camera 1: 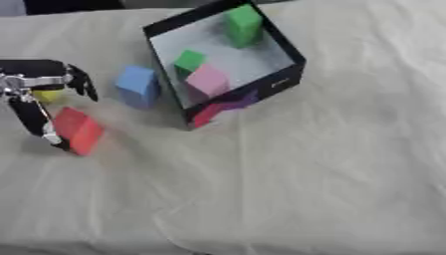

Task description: Pick up objects on the table and place them in the box.

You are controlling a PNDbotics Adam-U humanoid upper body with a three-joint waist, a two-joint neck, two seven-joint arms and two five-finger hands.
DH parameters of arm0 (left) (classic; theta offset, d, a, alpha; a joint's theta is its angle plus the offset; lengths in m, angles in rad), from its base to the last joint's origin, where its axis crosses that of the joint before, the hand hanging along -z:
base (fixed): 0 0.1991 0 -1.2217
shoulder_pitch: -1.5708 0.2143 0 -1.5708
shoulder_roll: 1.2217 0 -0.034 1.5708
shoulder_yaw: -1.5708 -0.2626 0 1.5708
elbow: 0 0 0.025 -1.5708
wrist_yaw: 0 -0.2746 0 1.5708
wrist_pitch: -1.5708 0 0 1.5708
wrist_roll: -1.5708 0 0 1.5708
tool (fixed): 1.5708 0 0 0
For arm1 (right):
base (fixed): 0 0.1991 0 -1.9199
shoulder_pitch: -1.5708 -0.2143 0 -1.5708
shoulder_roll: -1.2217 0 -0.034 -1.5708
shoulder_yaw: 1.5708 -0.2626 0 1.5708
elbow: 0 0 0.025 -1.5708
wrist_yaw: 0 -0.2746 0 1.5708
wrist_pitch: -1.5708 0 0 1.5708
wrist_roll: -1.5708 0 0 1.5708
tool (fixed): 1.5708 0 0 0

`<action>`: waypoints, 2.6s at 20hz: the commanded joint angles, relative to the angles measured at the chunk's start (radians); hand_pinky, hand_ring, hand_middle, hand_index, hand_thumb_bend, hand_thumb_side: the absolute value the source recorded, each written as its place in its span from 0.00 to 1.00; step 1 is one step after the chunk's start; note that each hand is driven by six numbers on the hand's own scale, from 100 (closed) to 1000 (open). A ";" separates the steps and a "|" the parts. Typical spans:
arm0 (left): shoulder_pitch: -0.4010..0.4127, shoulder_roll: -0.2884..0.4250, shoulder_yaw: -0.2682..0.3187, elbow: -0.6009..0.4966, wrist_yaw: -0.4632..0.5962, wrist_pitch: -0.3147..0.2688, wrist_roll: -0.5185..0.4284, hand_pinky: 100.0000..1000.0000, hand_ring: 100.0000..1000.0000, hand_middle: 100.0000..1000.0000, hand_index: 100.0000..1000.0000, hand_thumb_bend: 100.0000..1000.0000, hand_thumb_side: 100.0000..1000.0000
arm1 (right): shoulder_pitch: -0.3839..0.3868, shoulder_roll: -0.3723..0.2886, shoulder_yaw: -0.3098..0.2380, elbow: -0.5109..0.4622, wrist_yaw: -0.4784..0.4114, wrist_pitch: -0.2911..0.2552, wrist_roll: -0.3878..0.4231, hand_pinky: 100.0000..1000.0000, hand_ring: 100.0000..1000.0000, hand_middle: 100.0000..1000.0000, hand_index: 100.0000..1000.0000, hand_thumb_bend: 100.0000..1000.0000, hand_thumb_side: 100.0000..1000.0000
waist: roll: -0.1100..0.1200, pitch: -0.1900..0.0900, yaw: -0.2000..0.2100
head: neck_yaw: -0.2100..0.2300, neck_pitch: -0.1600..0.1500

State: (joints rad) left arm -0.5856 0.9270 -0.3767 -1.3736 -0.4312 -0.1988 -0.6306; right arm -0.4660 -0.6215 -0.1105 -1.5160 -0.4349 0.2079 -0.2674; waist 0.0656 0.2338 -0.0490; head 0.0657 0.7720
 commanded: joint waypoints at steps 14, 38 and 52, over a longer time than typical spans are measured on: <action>-0.001 0.063 0.018 -0.036 -0.035 0.013 -0.073 0.73 0.70 0.70 0.74 0.67 0.00 | -0.004 -0.019 -0.015 0.001 0.013 -0.002 0.003 0.71 0.78 0.68 0.77 0.24 0.45 | -0.002 -0.013 -0.001 | 0.004 -0.002; 0.011 0.053 0.016 -0.060 -0.065 0.009 0.230 0.39 0.35 0.44 0.51 0.42 0.00 | -0.004 -0.019 -0.018 0.003 -0.001 -0.004 0.002 0.71 0.78 0.67 0.77 0.22 0.47 | -0.004 -0.019 0.004 | -0.002 -0.002; -0.468 -0.215 -0.003 -0.092 0.028 0.079 0.048 0.38 0.33 0.43 0.48 0.38 0.00 | -0.032 -0.035 -0.001 -0.009 -0.009 -0.005 0.016 0.71 0.78 0.67 0.77 0.20 0.46 | 0.001 -0.046 0.012 | -0.010 -0.002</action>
State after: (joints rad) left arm -1.0293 0.7507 -0.3756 -1.5016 -0.3830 -0.1170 -0.5650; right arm -0.4820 -0.6220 -0.1092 -1.5076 -0.4379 0.2040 -0.2563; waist 0.0658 0.2189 -0.0377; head 0.0544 0.7720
